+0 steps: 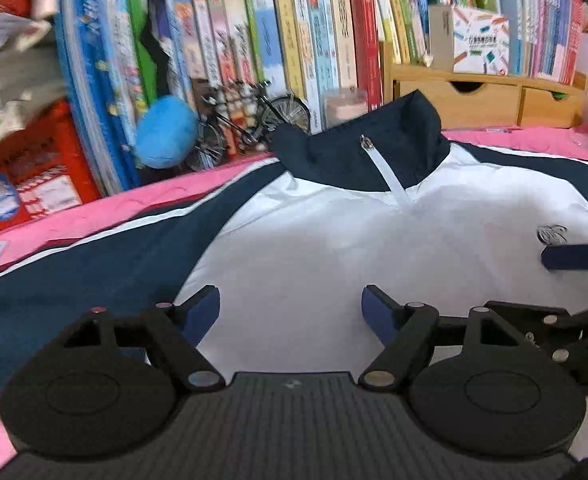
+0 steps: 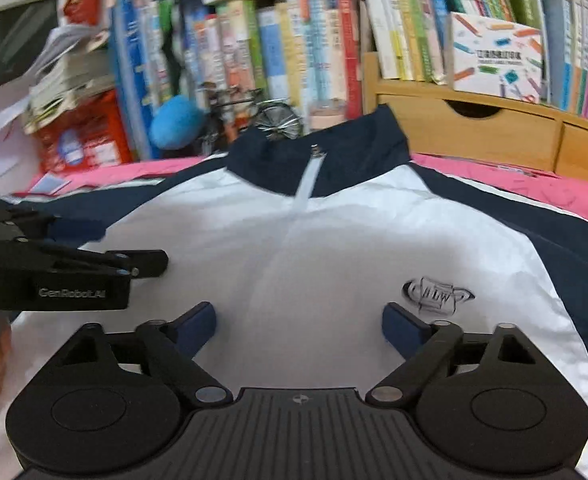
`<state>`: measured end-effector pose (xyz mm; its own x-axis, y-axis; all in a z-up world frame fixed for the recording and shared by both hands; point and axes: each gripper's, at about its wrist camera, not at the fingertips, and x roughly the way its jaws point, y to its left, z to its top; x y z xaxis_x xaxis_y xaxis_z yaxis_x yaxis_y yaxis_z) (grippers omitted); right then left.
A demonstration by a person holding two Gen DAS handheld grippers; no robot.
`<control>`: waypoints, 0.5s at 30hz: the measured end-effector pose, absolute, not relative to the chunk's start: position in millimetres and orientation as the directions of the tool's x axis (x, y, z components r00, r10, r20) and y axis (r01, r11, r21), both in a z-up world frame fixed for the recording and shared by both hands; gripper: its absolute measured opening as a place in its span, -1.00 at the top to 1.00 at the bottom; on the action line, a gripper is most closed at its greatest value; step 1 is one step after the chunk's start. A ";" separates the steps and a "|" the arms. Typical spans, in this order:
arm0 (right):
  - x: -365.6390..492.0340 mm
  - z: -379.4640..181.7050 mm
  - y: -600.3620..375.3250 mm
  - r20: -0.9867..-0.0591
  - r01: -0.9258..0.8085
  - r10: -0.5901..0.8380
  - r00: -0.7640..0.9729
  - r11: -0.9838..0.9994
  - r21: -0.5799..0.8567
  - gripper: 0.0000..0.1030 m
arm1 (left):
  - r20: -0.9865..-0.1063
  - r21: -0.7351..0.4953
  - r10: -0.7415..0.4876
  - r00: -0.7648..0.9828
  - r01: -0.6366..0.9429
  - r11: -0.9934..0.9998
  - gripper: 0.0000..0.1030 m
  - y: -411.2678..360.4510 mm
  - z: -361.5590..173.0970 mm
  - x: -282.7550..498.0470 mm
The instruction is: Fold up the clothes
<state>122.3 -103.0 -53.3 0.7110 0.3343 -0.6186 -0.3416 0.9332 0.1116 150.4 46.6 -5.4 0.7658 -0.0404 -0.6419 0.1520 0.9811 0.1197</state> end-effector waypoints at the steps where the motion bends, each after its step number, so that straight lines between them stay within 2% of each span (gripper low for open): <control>1: 122.1 -54.7 -101.2 -0.624 -0.341 0.320 0.713 0.936 0.090 -0.68 | -0.641 0.118 -0.037 0.767 0.146 0.982 -0.56 49.3 -7.0 156.2; 3: 118.5 -55.9 -96.4 -0.630 -0.356 0.301 0.715 0.933 0.042 -0.67 | -0.639 0.114 -0.030 0.769 0.133 0.985 -0.65 54.6 -10.2 167.8; 7: 116.5 -54.7 -104.8 -0.636 -0.403 0.339 0.693 0.914 0.048 -0.71 | -0.635 0.106 -0.016 0.772 0.107 0.989 -0.80 65.2 -16.7 191.0; 9: 128.0 -53.9 -117.0 -0.646 -0.394 0.323 0.691 0.918 0.038 -0.91 | -0.634 0.096 -0.008 0.773 0.089 0.991 -0.84 74.3 -19.3 200.9; 12: 150.9 -54.4 -150.4 -0.652 -0.281 0.204 0.731 0.960 -0.014 -0.95 | -0.638 0.063 0.014 0.770 0.034 0.997 -0.86 102.9 -19.8 209.4; 15: 183.0 -55.3 -220.2 -0.655 -0.106 0.079 0.751 0.994 -0.001 -0.95 | -0.643 0.062 0.057 0.764 -0.022 0.998 -0.91 133.0 -17.6 216.2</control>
